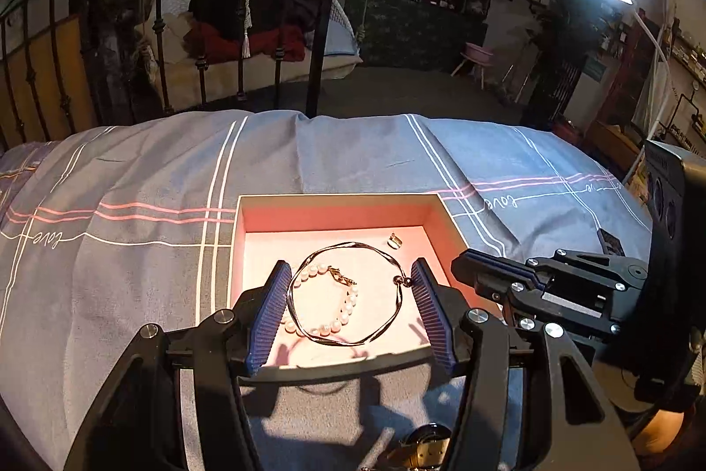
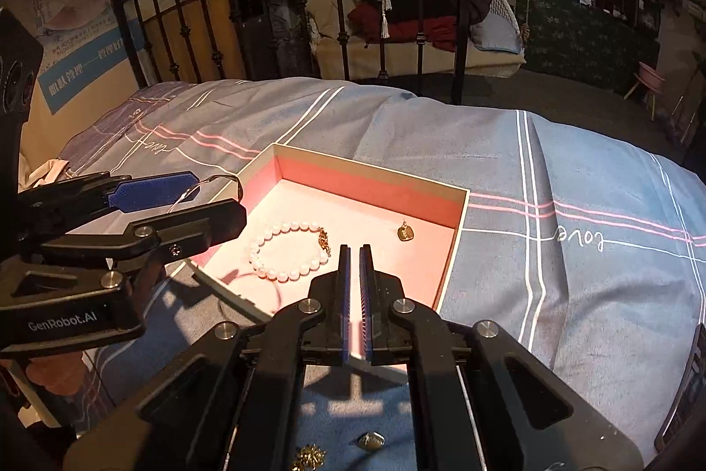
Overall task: Organize jewelry
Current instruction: 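Carry the gold bangle into the box with the left tool and open, then withdraw the left tool from the box back to the jewelry pile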
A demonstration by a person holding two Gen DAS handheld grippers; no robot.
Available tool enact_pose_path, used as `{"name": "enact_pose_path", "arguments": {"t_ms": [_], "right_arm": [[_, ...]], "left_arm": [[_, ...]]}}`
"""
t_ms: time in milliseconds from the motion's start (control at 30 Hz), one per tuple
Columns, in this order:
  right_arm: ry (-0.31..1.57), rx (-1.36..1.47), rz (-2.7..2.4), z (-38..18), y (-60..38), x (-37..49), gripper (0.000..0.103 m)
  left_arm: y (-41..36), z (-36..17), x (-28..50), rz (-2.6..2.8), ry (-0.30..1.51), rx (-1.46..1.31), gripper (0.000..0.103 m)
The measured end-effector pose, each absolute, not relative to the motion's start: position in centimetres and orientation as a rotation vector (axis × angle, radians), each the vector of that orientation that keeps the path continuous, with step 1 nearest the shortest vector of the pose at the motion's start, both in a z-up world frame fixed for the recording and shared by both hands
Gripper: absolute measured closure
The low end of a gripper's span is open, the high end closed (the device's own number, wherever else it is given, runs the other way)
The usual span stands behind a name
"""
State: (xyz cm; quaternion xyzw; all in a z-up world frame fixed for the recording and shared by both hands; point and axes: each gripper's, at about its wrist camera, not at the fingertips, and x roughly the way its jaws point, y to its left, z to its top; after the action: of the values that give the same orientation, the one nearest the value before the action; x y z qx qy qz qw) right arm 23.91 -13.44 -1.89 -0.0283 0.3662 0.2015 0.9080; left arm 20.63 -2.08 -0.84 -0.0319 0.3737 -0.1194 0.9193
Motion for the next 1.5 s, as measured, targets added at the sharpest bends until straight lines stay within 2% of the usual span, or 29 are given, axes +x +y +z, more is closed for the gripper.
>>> {"name": "enact_pose_path", "arguments": {"t_ms": [700, 1267, 1300, 1400, 1500], "right_arm": [[0.867, -0.077, 0.427, -5.3, -11.7, 26.4, 0.098], [0.891, -0.080, 0.468, -6.1, -11.1, 25.8, 0.097], [0.885, -0.079, 0.468, -6.0, -11.2, 25.7, 0.089], [0.858, -0.085, 0.459, -5.5, -11.3, 25.2, 0.030], [0.827, -0.095, 0.449, -4.8, -11.4, 24.6, 0.029]], "left_arm": [[-2.6, -4.9, 25.9, -0.181, 0.958, -0.086, 0.048], [-3.0, -5.2, 26.2, -0.186, 0.989, -0.074, 0.047], [-3.0, -5.1, 26.1, -0.188, 0.988, -0.078, 0.042], [-2.7, -4.6, 25.7, -0.191, 0.974, -0.089, 0.034], [-2.4, -4.0, 25.0, -0.191, 0.957, -0.084, 0.029]]}}
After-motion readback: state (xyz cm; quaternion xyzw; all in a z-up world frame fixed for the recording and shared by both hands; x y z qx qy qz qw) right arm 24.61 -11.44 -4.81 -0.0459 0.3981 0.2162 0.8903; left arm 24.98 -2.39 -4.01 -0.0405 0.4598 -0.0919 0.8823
